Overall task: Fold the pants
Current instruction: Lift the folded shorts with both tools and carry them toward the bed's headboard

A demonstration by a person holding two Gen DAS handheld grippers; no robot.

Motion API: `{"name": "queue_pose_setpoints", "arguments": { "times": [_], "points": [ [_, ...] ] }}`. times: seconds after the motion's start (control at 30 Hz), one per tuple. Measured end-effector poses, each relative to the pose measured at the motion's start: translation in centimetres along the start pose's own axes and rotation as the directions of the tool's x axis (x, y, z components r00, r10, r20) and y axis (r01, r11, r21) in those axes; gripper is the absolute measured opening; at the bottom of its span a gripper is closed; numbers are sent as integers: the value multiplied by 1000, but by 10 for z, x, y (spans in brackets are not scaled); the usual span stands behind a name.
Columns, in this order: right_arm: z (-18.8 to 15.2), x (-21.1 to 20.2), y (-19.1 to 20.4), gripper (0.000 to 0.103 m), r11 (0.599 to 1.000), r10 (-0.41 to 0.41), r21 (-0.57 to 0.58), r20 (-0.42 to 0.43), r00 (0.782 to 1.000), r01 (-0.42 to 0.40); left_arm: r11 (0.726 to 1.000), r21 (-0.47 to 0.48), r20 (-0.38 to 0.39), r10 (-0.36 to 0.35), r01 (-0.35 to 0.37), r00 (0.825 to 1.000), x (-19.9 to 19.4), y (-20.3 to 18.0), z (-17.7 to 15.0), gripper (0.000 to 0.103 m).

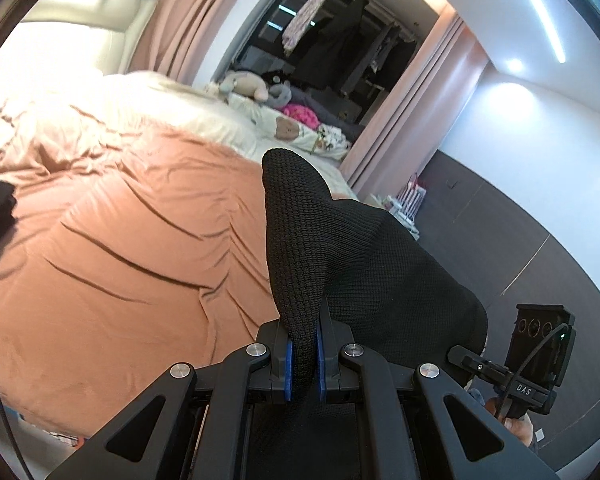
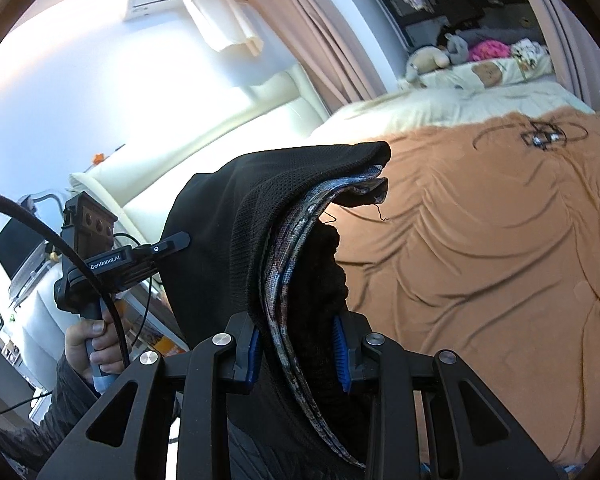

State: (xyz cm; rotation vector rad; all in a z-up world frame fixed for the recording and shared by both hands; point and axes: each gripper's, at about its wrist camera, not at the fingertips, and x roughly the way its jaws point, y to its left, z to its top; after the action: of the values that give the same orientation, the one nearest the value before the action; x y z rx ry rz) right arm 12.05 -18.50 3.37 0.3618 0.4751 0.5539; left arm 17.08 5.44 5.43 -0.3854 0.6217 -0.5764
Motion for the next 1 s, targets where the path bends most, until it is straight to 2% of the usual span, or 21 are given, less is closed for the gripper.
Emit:
{"name": "queue_pose_setpoints", "arguments": {
  "times": [0.27,0.63,1.0],
  "points": [
    [6,-17,31,26,996,66,-59,41,997,-64,998,46,96,31,-36,995,-74,-24,15,9],
    [8,-18,42,26,982,143,-134,46,989,-136,994,65,178,70,-82,982,-150,-37,18,9],
    [10,11,44,26,967,188,-177,6,982,-185,991,42,234,110,-123,966,-193,-10,19,8]
  ]
}}
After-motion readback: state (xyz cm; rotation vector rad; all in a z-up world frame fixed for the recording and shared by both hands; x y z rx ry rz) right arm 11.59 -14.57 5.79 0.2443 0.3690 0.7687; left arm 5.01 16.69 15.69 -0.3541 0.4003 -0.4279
